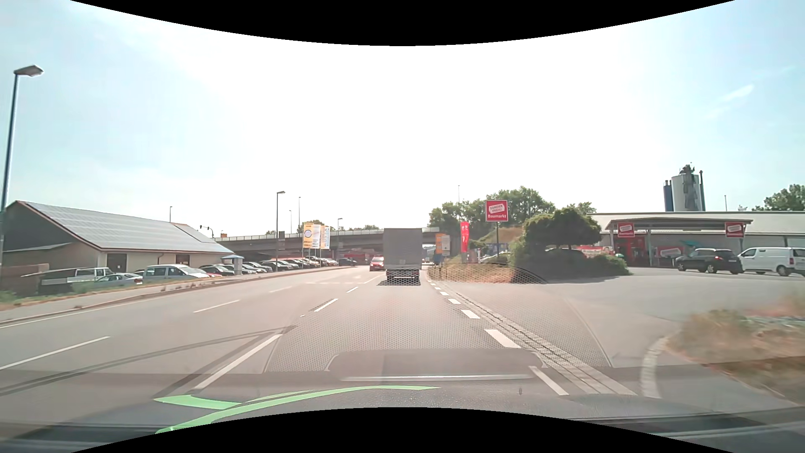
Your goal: Follow the waypoints while adhering to traffic rules and regulations
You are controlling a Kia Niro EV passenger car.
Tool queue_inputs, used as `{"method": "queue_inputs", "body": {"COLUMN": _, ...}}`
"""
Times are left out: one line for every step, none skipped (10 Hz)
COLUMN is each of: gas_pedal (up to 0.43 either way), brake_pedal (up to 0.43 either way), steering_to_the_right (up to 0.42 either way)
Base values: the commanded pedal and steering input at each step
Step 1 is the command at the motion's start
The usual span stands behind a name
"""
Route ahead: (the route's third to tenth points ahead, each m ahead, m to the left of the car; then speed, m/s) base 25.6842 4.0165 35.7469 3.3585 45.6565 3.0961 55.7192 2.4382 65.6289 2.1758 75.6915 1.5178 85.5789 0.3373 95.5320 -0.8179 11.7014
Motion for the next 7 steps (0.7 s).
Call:
{"method": "queue_inputs", "body": {"gas_pedal": 0.098, "brake_pedal": 0.000, "steering_to_the_right": 0.003}}
{"method": "queue_inputs", "body": {"gas_pedal": 0.098, "brake_pedal": 0.000, "steering_to_the_right": 0.003}}
{"method": "queue_inputs", "body": {"gas_pedal": 0.098, "brake_pedal": 0.000, "steering_to_the_right": 0.003}}
{"method": "queue_inputs", "body": {"gas_pedal": 0.098, "brake_pedal": 0.000, "steering_to_the_right": 0.003}}
{"method": "queue_inputs", "body": {"gas_pedal": 0.098, "brake_pedal": 0.000, "steering_to_the_right": 0.003}}
{"method": "queue_inputs", "body": {"gas_pedal": 0.098, "brake_pedal": 0.000, "steering_to_the_right": 0.003}}
{"method": "queue_inputs", "body": {"gas_pedal": 0.098, "brake_pedal": 0.000, "steering_to_the_right": 0.003}}
